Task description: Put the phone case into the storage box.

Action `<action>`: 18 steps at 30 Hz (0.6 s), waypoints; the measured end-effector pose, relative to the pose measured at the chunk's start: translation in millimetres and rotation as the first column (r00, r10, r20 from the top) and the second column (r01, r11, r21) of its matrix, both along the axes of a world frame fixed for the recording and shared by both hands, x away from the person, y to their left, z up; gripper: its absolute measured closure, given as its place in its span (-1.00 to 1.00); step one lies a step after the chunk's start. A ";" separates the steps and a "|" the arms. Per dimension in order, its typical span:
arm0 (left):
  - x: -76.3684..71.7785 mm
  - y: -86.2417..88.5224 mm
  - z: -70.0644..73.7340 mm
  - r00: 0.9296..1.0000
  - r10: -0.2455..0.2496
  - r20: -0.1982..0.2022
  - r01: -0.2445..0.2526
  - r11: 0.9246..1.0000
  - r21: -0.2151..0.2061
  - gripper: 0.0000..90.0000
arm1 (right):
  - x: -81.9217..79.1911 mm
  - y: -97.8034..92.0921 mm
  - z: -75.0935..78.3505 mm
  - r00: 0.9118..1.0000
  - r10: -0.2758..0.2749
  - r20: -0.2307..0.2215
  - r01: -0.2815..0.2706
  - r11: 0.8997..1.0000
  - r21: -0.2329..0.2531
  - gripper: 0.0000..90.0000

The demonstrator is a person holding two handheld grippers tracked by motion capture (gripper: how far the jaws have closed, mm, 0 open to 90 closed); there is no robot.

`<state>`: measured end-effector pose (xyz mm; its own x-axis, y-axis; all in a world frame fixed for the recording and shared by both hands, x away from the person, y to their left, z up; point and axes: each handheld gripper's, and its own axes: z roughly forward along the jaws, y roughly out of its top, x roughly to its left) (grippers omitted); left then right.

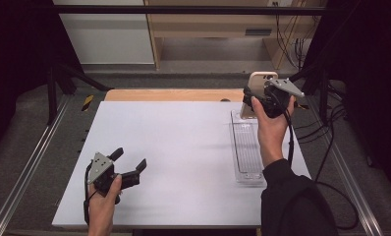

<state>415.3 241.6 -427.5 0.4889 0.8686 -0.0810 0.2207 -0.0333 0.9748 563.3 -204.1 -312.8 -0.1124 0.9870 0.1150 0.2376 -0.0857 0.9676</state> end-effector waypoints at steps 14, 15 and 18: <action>0.8 3.4 -5.1 1.000 0.008 -0.006 -0.008 1.000 0.007 -0.87 | 14.6 6.3 -13.7 0.999 -0.020 -0.029 0.018 0.999 -0.041 -0.75; 0.9 3.6 -5.9 1.000 0.008 -0.006 -0.008 1.000 0.010 -0.87 | 15.2 6.7 -14.1 0.999 -0.019 -0.028 0.018 0.999 -0.044 -0.75; 1.0 4.3 -9.1 1.000 0.002 0.003 -0.002 1.000 0.022 -0.87 | 17.2 6.8 -15.6 0.999 -0.016 -0.034 0.014 0.999 -0.037 -0.75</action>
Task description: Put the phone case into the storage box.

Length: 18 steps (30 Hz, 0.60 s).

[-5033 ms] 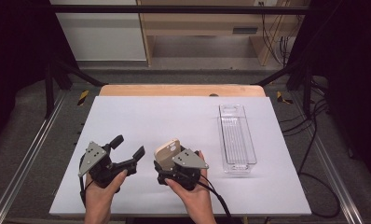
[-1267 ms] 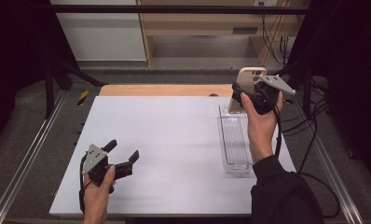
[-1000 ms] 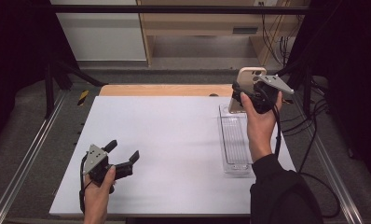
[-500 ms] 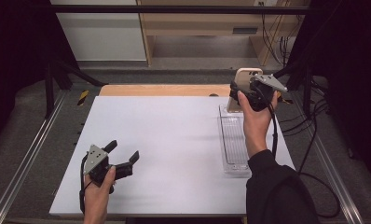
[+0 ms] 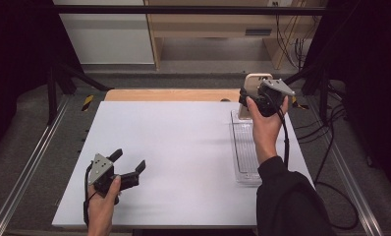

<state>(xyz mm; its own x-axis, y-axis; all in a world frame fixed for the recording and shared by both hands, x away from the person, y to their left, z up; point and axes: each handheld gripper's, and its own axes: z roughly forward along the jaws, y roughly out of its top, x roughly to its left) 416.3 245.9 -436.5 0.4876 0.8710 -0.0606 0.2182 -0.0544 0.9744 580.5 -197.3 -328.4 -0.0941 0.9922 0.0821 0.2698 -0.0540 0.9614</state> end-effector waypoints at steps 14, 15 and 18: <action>-4.0 23.6 -7.4 0.997 -0.010 0.075 0.010 1.000 0.004 -0.91 | 3.0 3.8 -18.5 1.000 0.005 0.003 -0.005 1.000 0.009 -0.75; -4.2 24.0 -8.2 0.997 -0.011 0.077 0.011 1.000 0.002 -0.91 | 3.5 4.3 -20.2 1.000 0.003 -0.002 -0.003 1.000 0.009 -0.75; -4.2 23.4 -8.9 0.996 -0.017 0.085 0.017 1.000 0.002 -0.91 | 4.7 5.8 -23.3 1.000 0.007 -0.004 -0.007 1.000 0.000 -0.75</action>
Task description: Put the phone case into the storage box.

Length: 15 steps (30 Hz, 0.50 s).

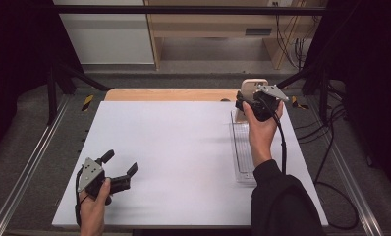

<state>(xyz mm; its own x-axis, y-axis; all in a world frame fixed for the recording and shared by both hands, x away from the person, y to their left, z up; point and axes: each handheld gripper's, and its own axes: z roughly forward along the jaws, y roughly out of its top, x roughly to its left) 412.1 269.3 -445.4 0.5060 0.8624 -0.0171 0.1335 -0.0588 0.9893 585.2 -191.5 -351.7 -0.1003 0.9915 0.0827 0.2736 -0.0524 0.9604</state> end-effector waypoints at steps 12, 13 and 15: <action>-0.2 -4.8 -3.5 1.000 -0.021 -0.010 0.021 1.000 0.005 -0.92 | 0.9 2.8 -8.0 1.000 -0.009 0.010 0.009 1.000 -0.005 -0.75; -0.1 -4.6 -3.7 1.000 -0.022 -0.012 0.022 1.000 0.008 -0.91 | 1.2 2.9 -9.5 1.000 -0.010 0.009 0.010 1.000 0.000 -0.75; 0.0 -5.1 -4.0 1.000 -0.025 -0.014 0.025 1.000 0.005 -0.91 | 2.0 2.7 -12.1 1.000 -0.008 0.008 0.008 1.000 -0.004 -0.75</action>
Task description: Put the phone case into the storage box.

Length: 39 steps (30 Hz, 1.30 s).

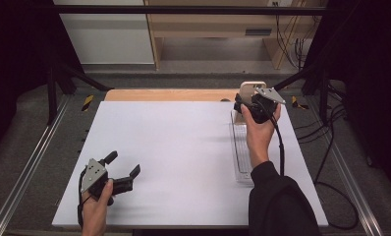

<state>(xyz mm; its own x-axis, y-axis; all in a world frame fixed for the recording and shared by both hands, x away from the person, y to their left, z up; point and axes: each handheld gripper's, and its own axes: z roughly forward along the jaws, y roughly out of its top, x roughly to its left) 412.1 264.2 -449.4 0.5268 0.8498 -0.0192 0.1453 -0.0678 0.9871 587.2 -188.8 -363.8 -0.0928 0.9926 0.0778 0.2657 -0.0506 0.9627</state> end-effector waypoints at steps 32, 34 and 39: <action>0.7 -3.7 0.8 1.000 -0.028 0.008 0.029 1.000 -0.011 -0.92 | 10.8 3.3 -18.7 0.999 -0.010 -0.032 0.009 0.999 -0.039 -0.75; 0.9 -4.3 0.6 1.000 -0.030 0.008 0.031 0.999 -0.010 -0.92 | 12.2 3.7 -19.5 0.999 -0.012 -0.030 0.010 0.999 -0.043 -0.75; 0.7 -4.7 0.6 0.999 -0.032 0.007 0.033 0.999 -0.010 -0.92 | 17.4 4.5 -24.6 0.999 -0.026 -0.040 0.024 0.999 -0.039 -0.75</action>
<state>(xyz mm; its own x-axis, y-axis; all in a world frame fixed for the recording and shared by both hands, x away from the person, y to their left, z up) 412.8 259.5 -448.8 0.5543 0.8320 -0.0239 0.1364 -0.0624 0.9887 604.6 -184.3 -388.4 -0.0656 0.9969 0.0428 0.3037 -0.0209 0.9525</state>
